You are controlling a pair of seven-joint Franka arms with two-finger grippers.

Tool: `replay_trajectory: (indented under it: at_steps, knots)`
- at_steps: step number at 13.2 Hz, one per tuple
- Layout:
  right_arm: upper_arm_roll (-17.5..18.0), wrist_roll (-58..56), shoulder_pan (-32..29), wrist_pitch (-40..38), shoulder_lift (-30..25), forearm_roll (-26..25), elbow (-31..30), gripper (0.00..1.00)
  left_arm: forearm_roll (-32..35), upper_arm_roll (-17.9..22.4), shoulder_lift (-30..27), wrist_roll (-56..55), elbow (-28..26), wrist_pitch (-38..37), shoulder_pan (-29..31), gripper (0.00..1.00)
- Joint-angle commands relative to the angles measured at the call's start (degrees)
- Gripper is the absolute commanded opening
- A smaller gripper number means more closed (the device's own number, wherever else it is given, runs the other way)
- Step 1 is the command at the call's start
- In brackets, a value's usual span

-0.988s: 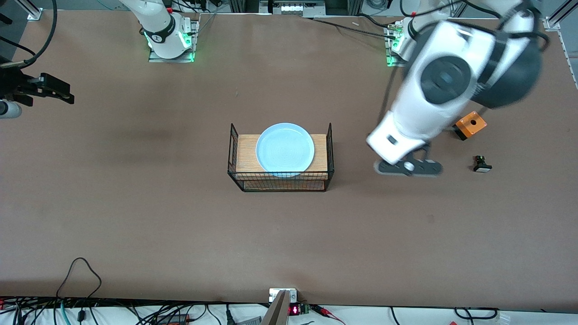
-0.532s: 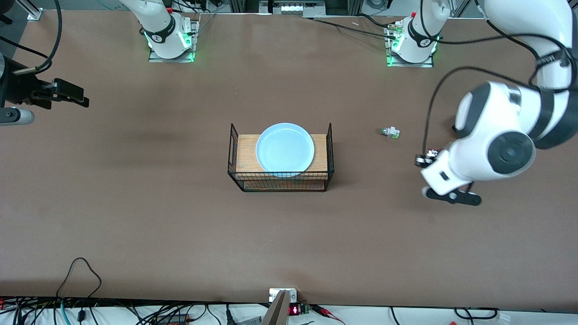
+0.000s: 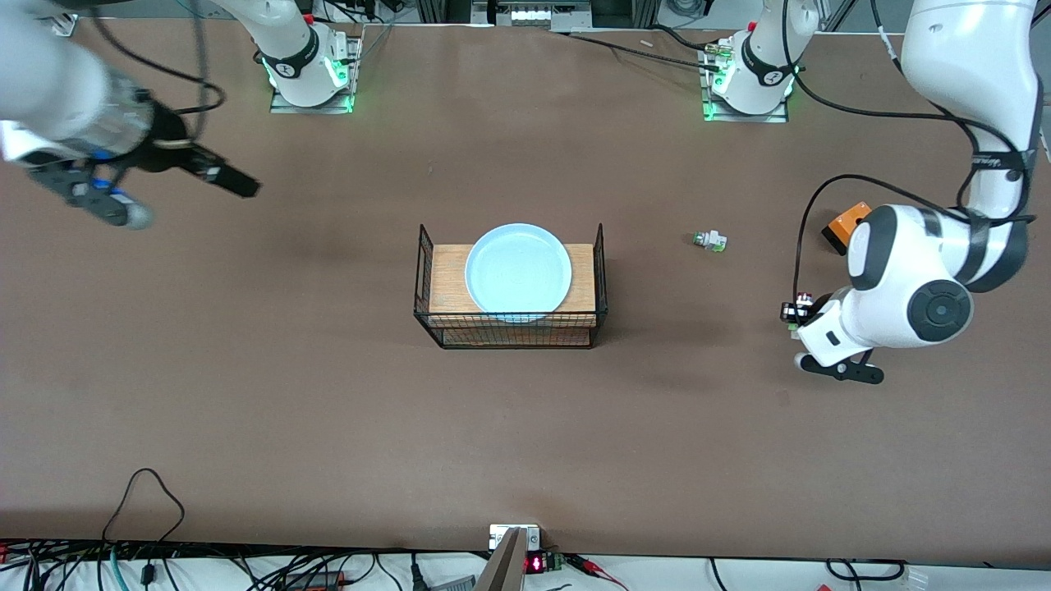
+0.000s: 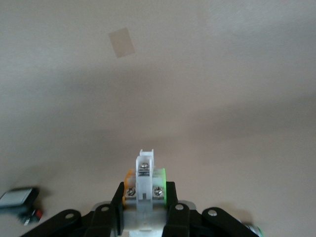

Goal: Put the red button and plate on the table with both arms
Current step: 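Lower the button onto the table while the right gripper approaches the plate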

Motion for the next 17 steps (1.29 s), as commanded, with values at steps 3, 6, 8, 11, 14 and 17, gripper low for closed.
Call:
replay_trajectory:
  at_steps: [3,6,8,11,14,17]
  knots:
    - [-0.41,8.8,5.58,7.85,1.87,1.07,0.25,1.0,-0.87,-0.88,0.3,4.1,-12.13,19.31,2.79,0.18]
    - [-0.41,22.43,6.73,12.17,3.01,6.16,0.24,1.0,-0.87,-0.88,1.01,4.02,-13.55,21.8,2.62,0.2]
    - [-0.41,31.38,6.64,13.76,3.63,10.9,0.24,1.0,-0.87,-0.88,2.24,4.02,-13.47,22.41,2.71,0.24]
    - [-0.49,35.12,10.23,15.6,5.64,9.0,0.24,1.0,-0.87,-0.88,1.98,3.93,-12.94,21.98,2.71,0.85]
    - [-0.49,35.56,12.43,15.36,9.24,8.46,0.5,1.0,-0.87,-0.97,-1.26,3.58,-11.46,17.09,2.18,1.0]
    - [-0.58,35.57,12.88,16.05,10.39,9.07,0.77,1.0,-0.78,-2.01,-5.48,3.05,-5.14,2.95,1.74,1.0]
